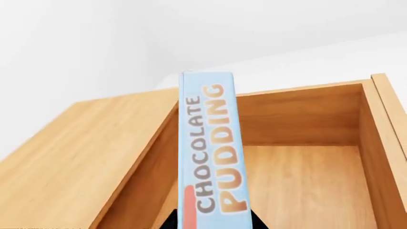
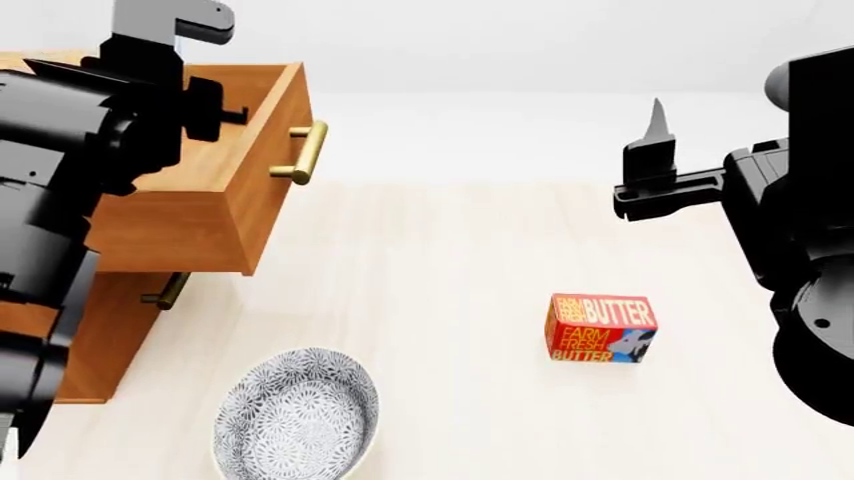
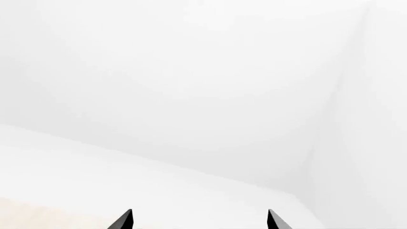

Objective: Put the chocolate pudding in the top drawer of the cabinet and close it.

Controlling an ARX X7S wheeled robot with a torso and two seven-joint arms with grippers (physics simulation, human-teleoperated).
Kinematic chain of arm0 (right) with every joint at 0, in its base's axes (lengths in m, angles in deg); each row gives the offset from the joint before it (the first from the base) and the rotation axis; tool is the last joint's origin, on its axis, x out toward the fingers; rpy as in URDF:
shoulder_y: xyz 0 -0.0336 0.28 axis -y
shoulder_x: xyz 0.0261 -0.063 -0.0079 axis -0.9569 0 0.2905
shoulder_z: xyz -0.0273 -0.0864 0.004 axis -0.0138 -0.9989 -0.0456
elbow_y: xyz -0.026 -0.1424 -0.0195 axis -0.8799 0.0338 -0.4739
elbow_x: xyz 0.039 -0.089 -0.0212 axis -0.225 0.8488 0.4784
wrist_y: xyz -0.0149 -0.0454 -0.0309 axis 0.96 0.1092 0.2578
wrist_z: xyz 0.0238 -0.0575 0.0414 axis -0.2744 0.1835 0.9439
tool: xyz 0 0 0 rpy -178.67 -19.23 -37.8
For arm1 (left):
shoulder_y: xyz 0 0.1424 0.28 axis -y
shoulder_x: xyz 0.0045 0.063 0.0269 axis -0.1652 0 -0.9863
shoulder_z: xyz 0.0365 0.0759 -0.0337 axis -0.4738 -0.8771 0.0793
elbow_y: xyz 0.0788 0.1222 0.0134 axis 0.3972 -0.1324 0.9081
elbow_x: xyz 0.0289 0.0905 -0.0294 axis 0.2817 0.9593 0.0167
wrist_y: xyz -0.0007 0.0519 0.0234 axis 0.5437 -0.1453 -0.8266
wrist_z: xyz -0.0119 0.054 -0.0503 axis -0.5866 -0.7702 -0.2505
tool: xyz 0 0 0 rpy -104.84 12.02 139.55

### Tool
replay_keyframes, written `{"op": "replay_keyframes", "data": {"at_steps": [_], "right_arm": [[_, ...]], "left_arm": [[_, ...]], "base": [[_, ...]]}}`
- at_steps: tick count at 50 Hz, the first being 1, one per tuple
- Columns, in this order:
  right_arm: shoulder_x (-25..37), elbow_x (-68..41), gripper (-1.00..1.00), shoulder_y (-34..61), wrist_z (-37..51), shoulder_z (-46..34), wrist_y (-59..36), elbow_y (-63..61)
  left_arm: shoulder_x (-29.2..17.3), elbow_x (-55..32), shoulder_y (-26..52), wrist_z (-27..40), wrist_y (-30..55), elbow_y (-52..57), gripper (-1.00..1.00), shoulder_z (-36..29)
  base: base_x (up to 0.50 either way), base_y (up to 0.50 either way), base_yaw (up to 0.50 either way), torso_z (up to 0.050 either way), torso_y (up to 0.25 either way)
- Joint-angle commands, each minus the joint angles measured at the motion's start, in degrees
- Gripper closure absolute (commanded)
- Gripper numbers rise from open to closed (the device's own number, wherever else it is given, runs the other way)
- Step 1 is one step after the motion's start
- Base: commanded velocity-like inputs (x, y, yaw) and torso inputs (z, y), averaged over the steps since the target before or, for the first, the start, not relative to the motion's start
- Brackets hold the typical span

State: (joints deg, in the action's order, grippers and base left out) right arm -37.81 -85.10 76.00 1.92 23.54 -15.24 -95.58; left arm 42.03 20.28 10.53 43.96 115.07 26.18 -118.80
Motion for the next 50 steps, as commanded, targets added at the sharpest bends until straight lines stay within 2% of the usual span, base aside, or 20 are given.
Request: {"op": "replay_keyframes", "data": {"at_steps": [1,23,24,50], "right_arm": [[0.0,0.24,-1.0,-0.14,-0.17,-0.19,0.25,0.26],[-0.25,1.11,-1.0,-0.46,-0.59,-0.81,0.86,0.76],[-0.25,1.13,-1.0,-0.45,-0.6,-0.82,0.87,0.77],[-0.29,0.08,-1.0,0.45,0.17,-0.87,0.37,0.42]], "left_arm": [[0.79,0.59,-0.5,-0.81,-0.9,-1.64,1.0,-0.56],[1.49,1.0,-1.37,-1.93,-2.34,-4.12,1.0,-0.8],[1.39,0.91,-1.39,-1.89,-2.16,-3.85,-1.0,-0.76],[-1.17,-1.07,0.07,-0.32,1.31,1.59,-1.0,1.18]], "base": [[0.0,0.0,0.0,0.0,0.0],[0.0,0.0,0.0,0.0,0.0],[0.0,0.0,0.0,0.0,0.0],[0.0,0.0,0.0,0.0,0.0]]}}
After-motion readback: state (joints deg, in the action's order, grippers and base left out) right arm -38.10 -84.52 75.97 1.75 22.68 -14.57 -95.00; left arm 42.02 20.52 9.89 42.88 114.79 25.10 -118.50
